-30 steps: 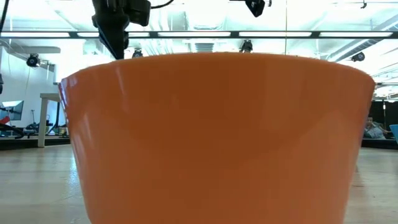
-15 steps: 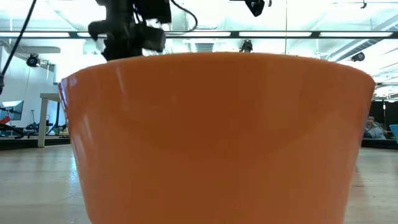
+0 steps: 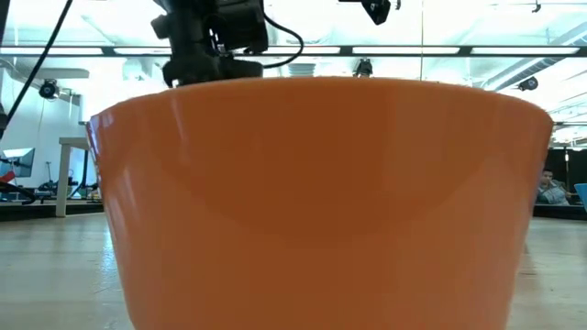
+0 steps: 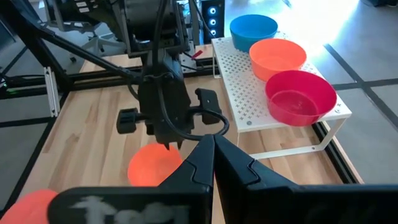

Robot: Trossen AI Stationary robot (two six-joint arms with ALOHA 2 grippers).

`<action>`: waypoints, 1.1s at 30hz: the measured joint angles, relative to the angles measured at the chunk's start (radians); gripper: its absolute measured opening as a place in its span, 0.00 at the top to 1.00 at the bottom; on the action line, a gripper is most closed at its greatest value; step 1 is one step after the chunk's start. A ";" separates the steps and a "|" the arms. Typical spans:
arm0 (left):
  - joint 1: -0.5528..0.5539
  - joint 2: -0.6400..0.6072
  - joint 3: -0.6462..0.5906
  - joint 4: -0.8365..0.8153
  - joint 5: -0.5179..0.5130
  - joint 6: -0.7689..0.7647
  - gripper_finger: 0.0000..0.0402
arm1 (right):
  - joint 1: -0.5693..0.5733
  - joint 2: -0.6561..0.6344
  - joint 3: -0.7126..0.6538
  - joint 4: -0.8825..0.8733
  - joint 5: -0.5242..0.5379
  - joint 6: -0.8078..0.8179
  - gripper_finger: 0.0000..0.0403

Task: Pick & Place Mini bowls
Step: Stack the top orange bowl on top of the orange bowl on the shelf

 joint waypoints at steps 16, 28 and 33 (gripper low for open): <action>0.000 -0.001 -0.157 0.202 -0.001 -0.106 0.79 | 0.000 0.000 0.000 0.000 0.001 -0.023 0.98; 0.000 -0.003 -0.238 0.265 0.001 -0.195 0.80 | 0.000 0.000 0.000 0.000 0.001 -0.023 0.98; 0.000 -0.003 -0.237 0.265 0.025 -0.196 0.95 | 0.000 0.000 0.000 0.000 0.001 -0.030 0.98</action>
